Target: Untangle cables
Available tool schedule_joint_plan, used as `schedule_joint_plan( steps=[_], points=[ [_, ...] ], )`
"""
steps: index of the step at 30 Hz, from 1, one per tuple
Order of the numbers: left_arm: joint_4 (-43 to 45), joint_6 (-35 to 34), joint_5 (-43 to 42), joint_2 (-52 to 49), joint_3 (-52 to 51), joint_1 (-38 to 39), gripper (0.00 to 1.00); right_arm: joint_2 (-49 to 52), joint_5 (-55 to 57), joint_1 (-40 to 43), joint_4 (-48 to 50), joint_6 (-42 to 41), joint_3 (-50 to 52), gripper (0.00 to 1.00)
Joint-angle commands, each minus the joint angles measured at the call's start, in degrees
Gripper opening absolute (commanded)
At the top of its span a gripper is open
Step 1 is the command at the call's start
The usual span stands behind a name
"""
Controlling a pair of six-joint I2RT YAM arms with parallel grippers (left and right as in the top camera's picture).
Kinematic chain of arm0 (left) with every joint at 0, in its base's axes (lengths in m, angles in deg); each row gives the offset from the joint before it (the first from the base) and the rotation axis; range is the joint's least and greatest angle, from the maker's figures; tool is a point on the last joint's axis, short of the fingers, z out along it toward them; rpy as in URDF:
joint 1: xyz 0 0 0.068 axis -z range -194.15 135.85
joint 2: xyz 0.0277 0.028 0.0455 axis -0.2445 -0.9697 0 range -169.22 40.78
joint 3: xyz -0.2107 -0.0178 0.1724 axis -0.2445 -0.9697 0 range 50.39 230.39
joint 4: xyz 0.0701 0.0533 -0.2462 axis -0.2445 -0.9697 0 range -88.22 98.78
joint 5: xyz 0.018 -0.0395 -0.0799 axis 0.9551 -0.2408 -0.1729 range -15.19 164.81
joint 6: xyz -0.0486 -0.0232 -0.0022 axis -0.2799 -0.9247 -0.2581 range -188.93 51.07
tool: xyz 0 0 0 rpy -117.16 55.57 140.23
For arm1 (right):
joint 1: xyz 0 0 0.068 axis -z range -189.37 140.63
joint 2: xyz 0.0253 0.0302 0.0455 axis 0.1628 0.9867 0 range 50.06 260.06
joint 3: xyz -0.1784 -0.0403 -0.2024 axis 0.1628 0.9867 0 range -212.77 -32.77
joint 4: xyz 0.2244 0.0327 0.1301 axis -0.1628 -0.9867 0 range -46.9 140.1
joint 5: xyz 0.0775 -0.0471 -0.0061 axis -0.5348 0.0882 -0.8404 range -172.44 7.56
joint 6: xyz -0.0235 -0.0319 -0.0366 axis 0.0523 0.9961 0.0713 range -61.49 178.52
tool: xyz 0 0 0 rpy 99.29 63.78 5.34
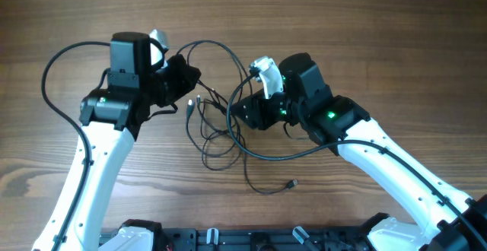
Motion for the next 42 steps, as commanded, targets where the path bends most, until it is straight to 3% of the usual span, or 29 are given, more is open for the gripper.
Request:
schedule_joint_plan(
  steps=[1,2,3,7,10,16,21,29,33,37,39,42],
  points=[
    [-0.02,-0.57,1.33,0.66,-0.02,1.22,0.04,-0.46,10.32,-0.17,1.14,-2.95,-1.22,0.17],
    [-0.07,-0.55,1.40,0.66,-0.02,1.22,0.04,-0.26,13.44,-0.17,0.79,-4.66,-1.22,0.06],
    [-0.20,-0.55,1.73,0.66,-0.02,1.22,0.04,-0.04,15.67,-0.17,0.28,-5.77,-1.22,0.05],
    [-2.45,-0.07,9.01,0.66,-0.02,1.20,0.04,0.37,21.55,-0.15,-5.46,-6.27,-1.22,0.05],
    [-5.44,-0.09,16.81,0.66,-0.02,0.74,0.04,0.37,33.81,0.28,-13.22,-7.76,-1.22,0.04],
    [-6.82,1.49,17.84,0.85,-0.02,-1.86,0.04,0.35,46.80,3.63,-19.54,-9.51,-1.25,0.04],
    [-6.82,1.62,18.21,2.03,-0.02,-2.62,0.04,-0.48,49.70,6.12,-16.00,-8.81,-3.15,0.06],
    [-7.43,1.16,25.40,5.57,-0.02,-2.60,0.04,-2.34,50.99,8.63,-14.78,-2.84,-16.79,0.04],
    [-7.26,1.16,25.33,6.62,-0.02,-2.60,0.04,-3.17,39.85,8.61,-16.37,6.01,-20.06,0.05],
    [-7.54,1.18,25.29,6.64,-0.02,-2.60,0.04,-3.58,31.43,8.63,-24.87,7.21,-20.04,0.07],
    [-7.96,1.18,24.55,6.64,-0.02,-2.60,0.04,-3.23,33.55,8.63,-29.57,7.06,-19.98,0.06],
    [-8.28,1.20,24.46,6.64,-0.02,-2.60,0.04,-2.54,45.92,8.63,-32.15,4.22,-19.98,0.08]
  ],
)
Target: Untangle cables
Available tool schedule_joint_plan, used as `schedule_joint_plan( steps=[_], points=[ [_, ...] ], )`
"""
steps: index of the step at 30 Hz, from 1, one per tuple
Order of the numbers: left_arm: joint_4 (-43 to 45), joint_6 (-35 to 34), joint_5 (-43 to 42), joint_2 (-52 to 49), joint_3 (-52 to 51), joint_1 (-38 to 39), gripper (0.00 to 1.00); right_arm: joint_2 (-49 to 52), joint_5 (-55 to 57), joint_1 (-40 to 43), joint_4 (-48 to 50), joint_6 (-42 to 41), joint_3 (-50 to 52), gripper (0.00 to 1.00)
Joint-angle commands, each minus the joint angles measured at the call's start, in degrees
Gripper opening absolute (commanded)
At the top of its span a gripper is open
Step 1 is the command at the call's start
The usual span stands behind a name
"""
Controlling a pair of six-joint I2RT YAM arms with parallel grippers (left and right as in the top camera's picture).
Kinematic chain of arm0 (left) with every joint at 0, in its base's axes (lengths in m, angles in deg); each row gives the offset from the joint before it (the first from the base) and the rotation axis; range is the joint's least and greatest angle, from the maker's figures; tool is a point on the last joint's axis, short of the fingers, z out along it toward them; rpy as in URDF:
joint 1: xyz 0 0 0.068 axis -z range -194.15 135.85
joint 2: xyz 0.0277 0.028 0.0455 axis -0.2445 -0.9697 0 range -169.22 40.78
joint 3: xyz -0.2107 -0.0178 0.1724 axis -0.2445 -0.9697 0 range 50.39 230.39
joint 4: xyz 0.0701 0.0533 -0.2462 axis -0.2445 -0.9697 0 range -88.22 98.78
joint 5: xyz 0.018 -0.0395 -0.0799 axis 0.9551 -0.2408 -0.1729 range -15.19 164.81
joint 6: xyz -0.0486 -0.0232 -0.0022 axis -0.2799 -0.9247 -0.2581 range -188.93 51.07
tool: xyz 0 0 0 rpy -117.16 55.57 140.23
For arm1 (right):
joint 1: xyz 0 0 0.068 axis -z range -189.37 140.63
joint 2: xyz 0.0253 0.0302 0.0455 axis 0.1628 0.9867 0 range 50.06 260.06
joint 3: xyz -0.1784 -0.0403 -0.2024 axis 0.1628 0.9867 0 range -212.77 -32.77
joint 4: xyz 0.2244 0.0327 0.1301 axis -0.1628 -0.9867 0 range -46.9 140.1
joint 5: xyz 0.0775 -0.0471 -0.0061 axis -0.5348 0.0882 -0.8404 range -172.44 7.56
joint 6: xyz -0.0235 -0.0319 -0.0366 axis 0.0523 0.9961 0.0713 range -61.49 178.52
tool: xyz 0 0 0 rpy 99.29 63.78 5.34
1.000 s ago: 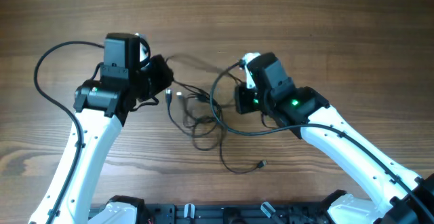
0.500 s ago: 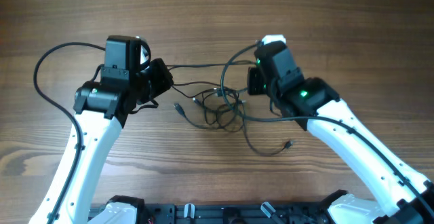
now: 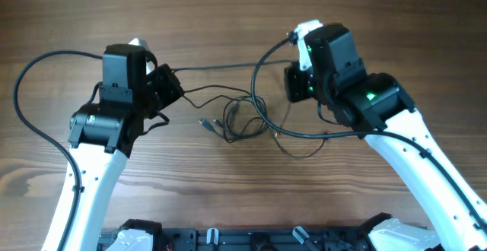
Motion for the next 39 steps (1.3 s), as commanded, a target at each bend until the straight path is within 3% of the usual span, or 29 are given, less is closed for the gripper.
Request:
schedule_joint_plan(
  steps=[1,6,7,9,12,15,19,21,22,24,26,28,30,32,35,39],
  points=[
    [0.07,-0.68,8.37,0.37,0.02,-2.58,0.04,-0.37,21.33,3.04,-1.66,-2.14,-0.94,0.09],
    [10.12,2.43,5.99,2.78,0.02,-2.58,0.04,-0.37,31.93,3.04,2.47,-4.35,-0.96,0.09],
    [12.46,2.43,6.03,3.61,0.02,-2.58,0.04,-0.39,30.95,3.04,2.91,-5.05,-0.96,0.12],
    [17.53,2.40,6.25,5.40,0.02,-2.80,0.04,-0.37,25.33,3.04,3.61,-4.61,-0.96,0.27],
    [20.76,2.21,6.25,6.64,0.02,-3.32,0.05,-0.37,18.60,3.04,3.32,-4.61,-0.94,0.29],
    [19.56,2.21,6.01,6.64,0.02,-3.32,0.10,-0.37,13.22,3.04,3.37,-4.66,-0.94,0.29],
    [13.18,2.23,5.99,6.27,0.02,-3.32,0.21,-0.37,12.94,3.04,2.99,-4.70,-0.94,0.12],
    [9.75,2.23,5.53,6.23,0.02,-3.15,0.20,-0.37,12.92,3.04,3.37,-4.85,-0.94,0.12],
    [8.66,2.23,4.66,6.21,0.02,-3.13,0.17,-0.37,12.76,3.04,3.54,-4.90,-0.94,0.16],
    [6.62,2.25,0.57,6.01,0.02,-2.93,0.15,-0.37,10.93,3.04,3.85,-4.83,-0.94,0.35],
    [5.60,2.27,-0.90,5.68,0.02,-2.75,0.15,-0.37,8.07,3.04,4.02,-4.68,-0.94,0.45],
    [5.01,2.27,-0.85,5.20,0.02,-2.73,0.15,-0.37,5.33,3.04,3.98,-4.68,-0.94,0.48],
    [5.14,2.27,-1.16,4.39,0.02,-2.71,0.04,-0.35,3.56,3.04,3.96,-4.66,-0.94,0.49],
    [6.43,2.34,-3.34,3.96,0.02,-2.73,0.04,-0.24,2.97,3.04,3.96,-4.70,-0.94,0.50],
    [12.63,4.00,-13.14,4.15,0.02,-2.73,0.04,-0.11,1.64,3.04,3.98,-4.68,-0.94,0.52],
    [26.23,3.34,-28.02,4.52,0.02,-2.71,0.04,0.48,-5.97,3.04,4.70,-1.86,-0.94,0.64]
  ],
)
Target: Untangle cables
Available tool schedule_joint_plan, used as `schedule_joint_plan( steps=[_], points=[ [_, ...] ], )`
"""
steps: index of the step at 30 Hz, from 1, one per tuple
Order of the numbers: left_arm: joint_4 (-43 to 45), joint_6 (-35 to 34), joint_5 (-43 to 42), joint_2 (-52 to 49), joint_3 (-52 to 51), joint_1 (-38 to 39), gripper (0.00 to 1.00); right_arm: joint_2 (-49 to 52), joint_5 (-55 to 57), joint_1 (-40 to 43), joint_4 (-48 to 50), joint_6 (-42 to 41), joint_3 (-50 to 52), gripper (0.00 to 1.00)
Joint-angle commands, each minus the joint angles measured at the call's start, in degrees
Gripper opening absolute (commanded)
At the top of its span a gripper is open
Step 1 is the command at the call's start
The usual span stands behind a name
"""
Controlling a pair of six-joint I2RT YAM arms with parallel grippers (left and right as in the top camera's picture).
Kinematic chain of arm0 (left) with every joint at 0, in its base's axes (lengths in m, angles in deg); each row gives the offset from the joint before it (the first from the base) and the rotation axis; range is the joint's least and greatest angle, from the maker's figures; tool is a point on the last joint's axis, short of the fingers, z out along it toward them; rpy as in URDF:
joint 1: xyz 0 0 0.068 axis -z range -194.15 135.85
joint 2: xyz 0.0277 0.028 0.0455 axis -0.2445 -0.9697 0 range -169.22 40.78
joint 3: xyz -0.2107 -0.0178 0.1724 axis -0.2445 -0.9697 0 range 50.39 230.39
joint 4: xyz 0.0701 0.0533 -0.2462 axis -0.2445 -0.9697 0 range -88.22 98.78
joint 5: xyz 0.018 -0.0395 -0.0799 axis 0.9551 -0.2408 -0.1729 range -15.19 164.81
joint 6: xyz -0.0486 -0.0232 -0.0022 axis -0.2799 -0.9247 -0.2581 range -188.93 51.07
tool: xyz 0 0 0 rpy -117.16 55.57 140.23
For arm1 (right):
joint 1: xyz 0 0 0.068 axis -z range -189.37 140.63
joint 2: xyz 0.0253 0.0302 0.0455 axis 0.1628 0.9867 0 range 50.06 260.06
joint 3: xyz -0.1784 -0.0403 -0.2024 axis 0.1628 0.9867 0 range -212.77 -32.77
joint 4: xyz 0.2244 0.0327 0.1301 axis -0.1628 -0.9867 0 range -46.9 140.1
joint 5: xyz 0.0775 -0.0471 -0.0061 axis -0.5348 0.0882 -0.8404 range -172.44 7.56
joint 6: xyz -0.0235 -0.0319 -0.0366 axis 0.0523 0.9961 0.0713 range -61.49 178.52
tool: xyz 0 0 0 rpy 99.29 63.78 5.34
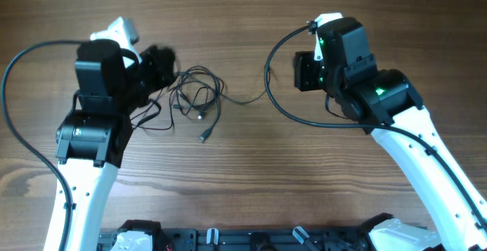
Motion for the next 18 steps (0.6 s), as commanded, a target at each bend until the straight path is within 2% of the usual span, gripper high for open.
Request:
schedule_joint_plan(
  steps=[1,6,10,15,18],
  points=[
    [10.93,-0.17,-19.37,0.63,0.52,0.35,0.04,0.61,-9.86,0.02,0.81,3.89,-0.90,0.66],
    [19.91,-4.70,-28.83,0.02,0.52,0.96,0.04,0.79,-18.10,0.00,1.53,8.37,-0.90,0.77],
    [24.55,-4.63,-35.43,-1.53,0.52,2.32,0.04,0.79,-28.00,0.00,2.40,14.38,-0.90,0.79],
    [25.81,-4.81,-36.59,-4.46,0.52,3.50,0.04,0.79,-40.54,0.00,3.02,19.39,-0.90,0.82],
    [25.86,-4.79,-36.52,-6.01,0.52,4.26,0.04,0.76,-46.69,-0.11,5.46,19.28,-0.90,0.85]
  ],
)
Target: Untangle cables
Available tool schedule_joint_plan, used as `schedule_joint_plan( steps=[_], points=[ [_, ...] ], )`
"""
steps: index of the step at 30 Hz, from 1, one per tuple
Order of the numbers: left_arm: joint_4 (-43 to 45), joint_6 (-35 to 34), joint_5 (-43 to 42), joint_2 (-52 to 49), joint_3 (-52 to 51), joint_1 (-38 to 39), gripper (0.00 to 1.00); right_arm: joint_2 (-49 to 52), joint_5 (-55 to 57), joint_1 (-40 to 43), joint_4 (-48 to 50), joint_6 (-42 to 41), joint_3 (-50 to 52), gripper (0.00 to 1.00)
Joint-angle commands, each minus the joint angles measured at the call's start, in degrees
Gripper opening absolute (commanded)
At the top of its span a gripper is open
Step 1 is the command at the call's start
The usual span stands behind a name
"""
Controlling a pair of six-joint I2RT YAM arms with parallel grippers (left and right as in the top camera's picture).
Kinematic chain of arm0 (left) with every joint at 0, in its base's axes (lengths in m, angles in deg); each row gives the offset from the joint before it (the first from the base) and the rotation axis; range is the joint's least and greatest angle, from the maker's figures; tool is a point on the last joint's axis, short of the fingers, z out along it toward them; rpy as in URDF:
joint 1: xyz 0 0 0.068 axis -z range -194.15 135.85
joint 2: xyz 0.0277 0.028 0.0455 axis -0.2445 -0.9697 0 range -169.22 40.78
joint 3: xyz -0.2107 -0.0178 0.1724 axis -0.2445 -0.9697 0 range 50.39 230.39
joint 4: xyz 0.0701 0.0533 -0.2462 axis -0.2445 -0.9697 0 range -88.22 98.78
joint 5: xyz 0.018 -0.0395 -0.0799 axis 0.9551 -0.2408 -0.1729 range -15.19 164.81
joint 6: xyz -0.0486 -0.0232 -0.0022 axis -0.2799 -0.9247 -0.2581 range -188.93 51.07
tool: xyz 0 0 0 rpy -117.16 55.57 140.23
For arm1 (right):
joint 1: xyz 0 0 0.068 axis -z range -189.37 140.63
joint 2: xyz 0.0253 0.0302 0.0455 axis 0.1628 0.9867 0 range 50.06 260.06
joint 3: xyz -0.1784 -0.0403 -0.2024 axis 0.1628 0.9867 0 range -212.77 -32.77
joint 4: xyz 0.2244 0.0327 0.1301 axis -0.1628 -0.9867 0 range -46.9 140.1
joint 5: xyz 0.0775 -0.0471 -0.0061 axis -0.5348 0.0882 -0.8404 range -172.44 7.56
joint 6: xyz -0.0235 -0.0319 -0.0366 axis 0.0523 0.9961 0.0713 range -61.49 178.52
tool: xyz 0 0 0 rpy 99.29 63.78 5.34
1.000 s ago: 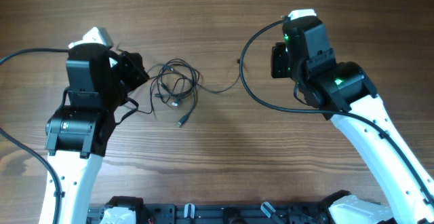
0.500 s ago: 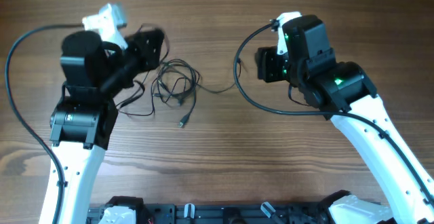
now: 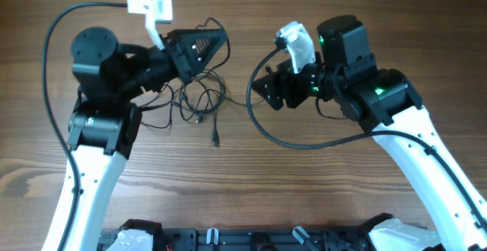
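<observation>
A tangle of thin black cables (image 3: pixel 199 95) lies on the wooden table left of centre. One loose plug end (image 3: pixel 215 140) trails toward the front. My left gripper (image 3: pixel 199 53) points right over the tangle's far side, shut on a cable whose loops stand up around its fingers. One thin strand (image 3: pixel 237 100) runs right from the tangle to my right gripper (image 3: pixel 257 93). That gripper points left and looks shut on the strand's end, though its dark fingers are hard to make out.
A thick black supply cable (image 3: pixel 49 68) arcs out from the left arm. Another supply cable (image 3: pixel 293 143) loops below the right arm's wrist. A black rail (image 3: pixel 251 239) runs along the table's front edge.
The left gripper has moved right and now sits over the tangle with loops raised around it. The right gripper has turned and come left toward the tangle. The loose plug lies a little further forward.
First both grippers were close together over a wide tangle at the centre. Then they stood apart with a strand stretched between them. Later the tangle lay bunched by the left gripper, with the right far off. Now both grippers are near the bundle again.
</observation>
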Motion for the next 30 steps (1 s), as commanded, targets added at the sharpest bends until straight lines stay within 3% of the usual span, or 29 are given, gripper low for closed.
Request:
schedule_joint_plan(
  steps=[1,14,25,30],
  points=[
    [0.24,-0.68,-2.45,-2.38,0.39,1.01,0.04,0.63,-14.67,-0.11,2.93,3.45,-0.90,0.86],
    [0.28,-2.82,-2.97,-3.34,0.39,1.18,0.04,0.70,-16.28,-0.09,18.78,-0.24,-0.90,0.82],
    [4.79,-9.53,-7.63,-3.34,0.39,1.22,0.04,1.81,-11.63,-0.11,20.61,-2.89,-0.90,0.72],
    [4.31,-7.93,-7.63,-3.34,0.39,1.14,0.04,2.82,-11.50,-0.09,18.86,-3.21,-0.90,0.68]
  ],
)
